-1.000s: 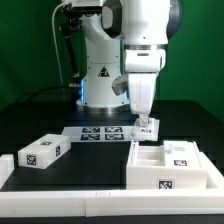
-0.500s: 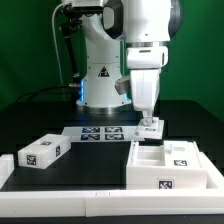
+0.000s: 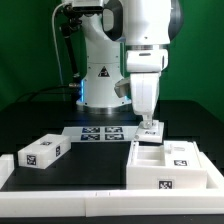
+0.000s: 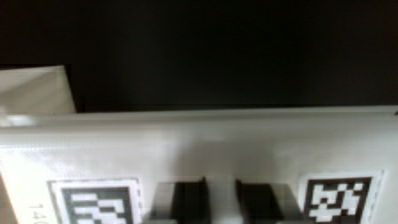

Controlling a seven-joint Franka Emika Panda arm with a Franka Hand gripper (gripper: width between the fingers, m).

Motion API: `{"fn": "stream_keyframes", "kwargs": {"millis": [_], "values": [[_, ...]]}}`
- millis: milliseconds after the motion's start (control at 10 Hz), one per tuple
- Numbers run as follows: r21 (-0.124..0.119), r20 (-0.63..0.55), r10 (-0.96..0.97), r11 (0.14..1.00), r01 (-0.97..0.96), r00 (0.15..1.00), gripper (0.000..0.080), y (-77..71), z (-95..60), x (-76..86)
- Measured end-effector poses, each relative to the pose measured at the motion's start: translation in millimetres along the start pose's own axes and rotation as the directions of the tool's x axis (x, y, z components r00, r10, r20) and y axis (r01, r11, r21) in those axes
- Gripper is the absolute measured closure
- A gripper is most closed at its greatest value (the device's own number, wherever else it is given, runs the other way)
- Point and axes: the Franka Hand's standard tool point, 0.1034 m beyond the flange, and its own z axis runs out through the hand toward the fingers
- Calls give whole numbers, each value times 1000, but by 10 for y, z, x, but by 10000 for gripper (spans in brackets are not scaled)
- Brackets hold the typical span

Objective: Assemble cabinet

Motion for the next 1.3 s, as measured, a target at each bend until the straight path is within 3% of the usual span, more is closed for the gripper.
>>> {"fn": "stream_keyframes", "kwargs": {"millis": [1000, 1300], "values": [[-1, -4, -9, 1000, 9, 1000, 731, 52, 16, 16], [10, 5, -13, 1000, 13, 1000, 731, 119, 17, 15]]}}
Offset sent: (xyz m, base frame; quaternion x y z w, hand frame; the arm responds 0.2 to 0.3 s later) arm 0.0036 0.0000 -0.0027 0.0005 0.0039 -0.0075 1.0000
